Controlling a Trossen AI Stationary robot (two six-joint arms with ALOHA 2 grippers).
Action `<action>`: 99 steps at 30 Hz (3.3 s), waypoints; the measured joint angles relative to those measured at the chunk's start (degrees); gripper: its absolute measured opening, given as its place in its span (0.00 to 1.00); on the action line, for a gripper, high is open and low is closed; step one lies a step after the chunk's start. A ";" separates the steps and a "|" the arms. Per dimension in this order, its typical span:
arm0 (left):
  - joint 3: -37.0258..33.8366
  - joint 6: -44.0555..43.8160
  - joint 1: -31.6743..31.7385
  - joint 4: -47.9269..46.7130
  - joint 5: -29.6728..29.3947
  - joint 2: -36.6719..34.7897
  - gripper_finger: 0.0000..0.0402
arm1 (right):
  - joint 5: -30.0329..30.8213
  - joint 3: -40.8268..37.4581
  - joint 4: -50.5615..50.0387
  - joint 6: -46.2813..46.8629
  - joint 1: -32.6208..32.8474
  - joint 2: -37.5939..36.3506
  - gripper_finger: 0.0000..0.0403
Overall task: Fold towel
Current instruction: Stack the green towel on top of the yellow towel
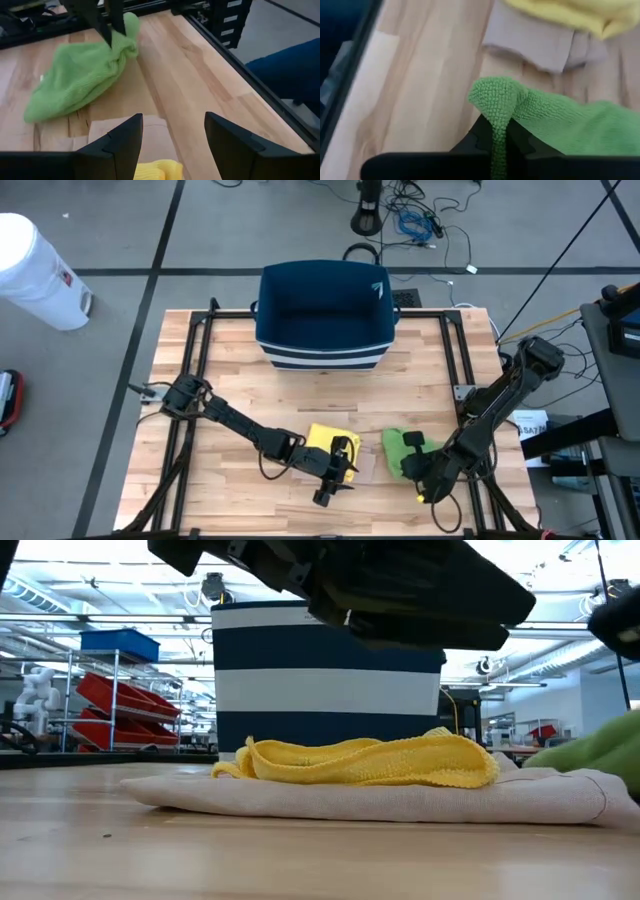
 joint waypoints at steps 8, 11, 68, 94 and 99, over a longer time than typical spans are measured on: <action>0.08 0.39 -0.01 -3.24 -5.50 0.00 0.55 | 1.46 0.07 -2.45 -11.11 -1.62 -9.04 0.01; 0.08 4.17 -0.03 -4.59 -13.51 0.00 0.55 | 1.22 0.07 -4.50 -14.70 -2.33 -12.13 0.01; 3.42 6.30 11.64 11.67 -2.46 10.62 0.63 | 3.09 0.11 -1.60 -23.63 -6.47 -15.85 0.01; 3.45 32.71 11.19 2.41 -19.51 3.12 0.01 | 5.11 0.11 -5.60 -30.01 -7.35 -15.89 0.02; 3.45 37.53 9.44 -8.56 -29.14 -2.03 0.01 | 7.58 0.13 -5.61 -39.92 -9.90 -15.89 0.02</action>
